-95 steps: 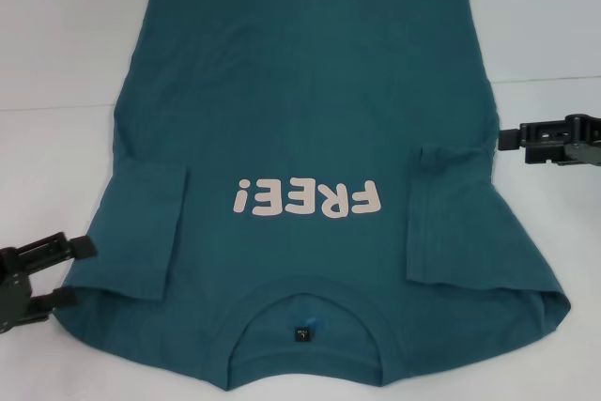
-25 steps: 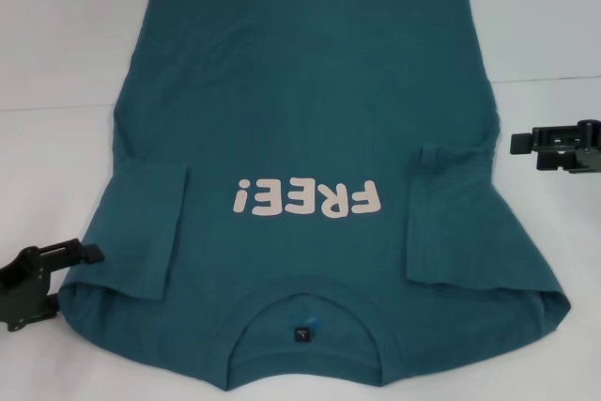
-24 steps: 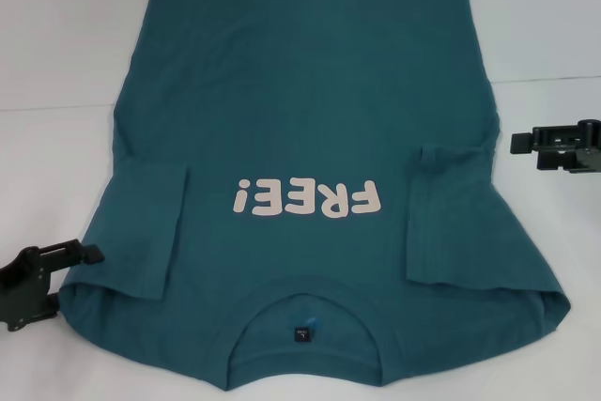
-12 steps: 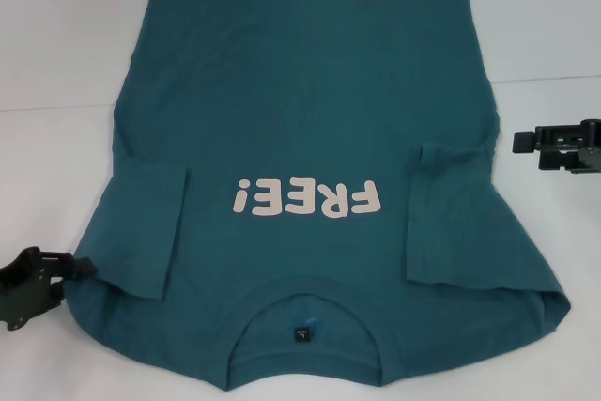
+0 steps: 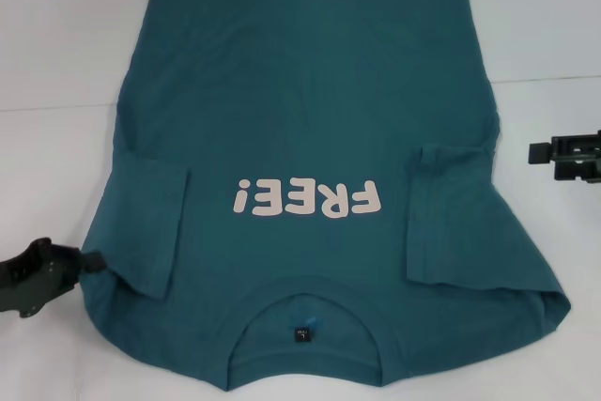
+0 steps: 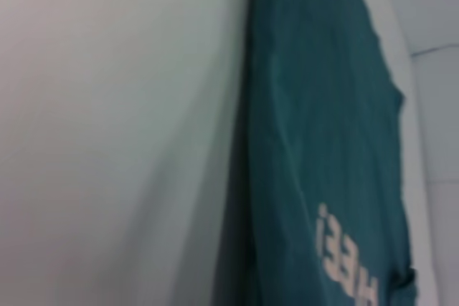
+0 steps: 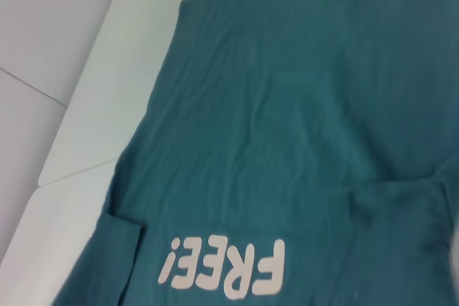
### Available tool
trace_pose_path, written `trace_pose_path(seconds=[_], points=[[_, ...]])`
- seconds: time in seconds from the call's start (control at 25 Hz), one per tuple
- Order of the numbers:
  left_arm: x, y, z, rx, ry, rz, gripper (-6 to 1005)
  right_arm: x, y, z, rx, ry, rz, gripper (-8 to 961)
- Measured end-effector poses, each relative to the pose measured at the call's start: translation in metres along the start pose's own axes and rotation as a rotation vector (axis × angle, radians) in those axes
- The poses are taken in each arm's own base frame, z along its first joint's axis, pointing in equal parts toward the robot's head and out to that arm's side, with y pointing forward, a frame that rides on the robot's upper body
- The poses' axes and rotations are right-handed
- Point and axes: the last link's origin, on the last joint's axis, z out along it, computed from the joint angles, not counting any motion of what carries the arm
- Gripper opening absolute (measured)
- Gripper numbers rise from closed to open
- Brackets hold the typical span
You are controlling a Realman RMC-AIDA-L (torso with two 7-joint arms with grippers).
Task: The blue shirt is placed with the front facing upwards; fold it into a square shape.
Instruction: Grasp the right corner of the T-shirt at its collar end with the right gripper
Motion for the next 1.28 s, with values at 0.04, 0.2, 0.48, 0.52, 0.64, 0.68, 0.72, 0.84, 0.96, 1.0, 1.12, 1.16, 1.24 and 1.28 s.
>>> trace_pose_path(seconds=[0.04,0.2,0.48,0.52,0.64,0.68,0.72,0.84,0.96,1.0,1.12,1.16,1.24,1.28], points=[[0.0,0.003,0.0,-0.018,-0.001,0.01,69,0.001,-0.001,-0.002,0.001,0.004,0.004,765],[0.0,0.008,0.0,-0.05,-0.002,0.026,34,0.007,-0.008,-0.013,0.031,0.055,0.011,764],[0.002,0.01,0.001,-0.052,0.0,0.027,34,0.021,-0.024,-0.034,0.146,0.21,0.005,764],[0.002,0.01,0.002,-0.053,-0.001,0.026,34,0.025,-0.026,-0.036,0.158,0.235,0.007,764],[0.002,0.01,0.003,-0.052,0.0,0.024,33,0.028,-0.028,-0.036,0.17,0.252,0.003,764],[0.002,0.01,0.003,-0.052,0.001,0.024,33,0.029,-0.029,-0.036,0.177,0.26,0.001,764],[0.002,0.01,0.003,-0.051,0.002,0.024,33,0.031,-0.03,-0.035,0.184,0.268,-0.003,764],[0.002,0.01,0.003,-0.051,0.002,0.024,33,0.036,-0.028,-0.025,0.177,0.288,-0.026,763],[0.002,0.01,0.003,-0.05,0.003,0.024,33,0.04,-0.026,-0.019,0.167,0.299,-0.036,763],[0.002,0.01,0.003,-0.05,0.004,0.024,33,0.041,-0.025,-0.015,0.162,0.306,-0.044,763],[0.001,0.009,0.003,-0.049,0.005,0.021,34,0.044,-0.024,-0.008,0.16,0.316,-0.065,763],[0.001,0.009,0.003,-0.048,0.005,0.02,34,0.046,-0.024,-0.006,0.162,0.323,-0.074,763],[0.001,0.008,0.003,-0.048,0.006,0.018,34,0.048,-0.023,-0.002,0.166,0.337,-0.09,763],[0.001,0.008,0.003,-0.048,0.006,0.018,34,0.048,-0.023,-0.001,0.17,0.342,-0.097,763]])
